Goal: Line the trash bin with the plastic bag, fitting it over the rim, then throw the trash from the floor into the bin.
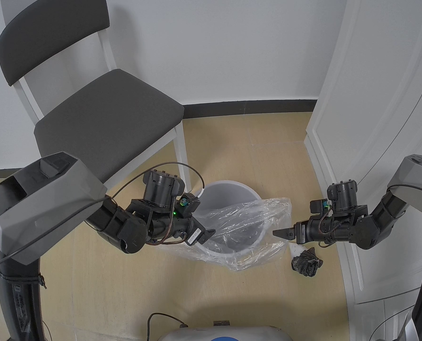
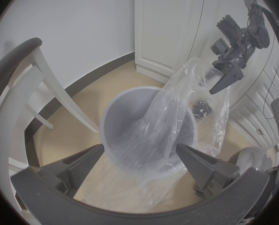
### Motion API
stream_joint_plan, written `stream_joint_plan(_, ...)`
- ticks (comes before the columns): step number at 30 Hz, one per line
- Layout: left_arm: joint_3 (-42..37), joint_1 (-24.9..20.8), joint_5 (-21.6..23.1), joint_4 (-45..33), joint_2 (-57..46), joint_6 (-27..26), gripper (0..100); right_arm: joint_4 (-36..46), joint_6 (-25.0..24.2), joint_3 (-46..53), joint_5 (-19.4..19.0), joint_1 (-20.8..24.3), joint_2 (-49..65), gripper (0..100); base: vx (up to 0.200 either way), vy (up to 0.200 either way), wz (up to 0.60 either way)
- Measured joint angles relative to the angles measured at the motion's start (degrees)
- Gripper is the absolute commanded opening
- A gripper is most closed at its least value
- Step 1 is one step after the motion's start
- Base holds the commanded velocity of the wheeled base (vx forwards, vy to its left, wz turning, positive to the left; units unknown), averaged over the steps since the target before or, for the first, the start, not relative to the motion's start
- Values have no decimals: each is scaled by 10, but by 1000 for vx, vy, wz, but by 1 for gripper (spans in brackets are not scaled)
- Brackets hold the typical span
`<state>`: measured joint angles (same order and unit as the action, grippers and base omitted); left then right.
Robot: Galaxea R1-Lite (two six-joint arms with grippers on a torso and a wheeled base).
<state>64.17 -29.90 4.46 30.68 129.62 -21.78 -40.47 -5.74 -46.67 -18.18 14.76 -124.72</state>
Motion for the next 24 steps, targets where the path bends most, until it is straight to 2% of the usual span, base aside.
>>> stream_joint_plan(19,94,-22,0,-1,81,-7,100,-1,3,5,0,1,11,100,0,0,0)
stream_joint_plan(20,96,-22,1,0,84,-7,0,-1,3,5,0,0,11,100,0,0,0)
stream_joint_plan(24,111,-21,0,-1,91,-3,0,-1,3,6,-1,0,12,100,0,0,0)
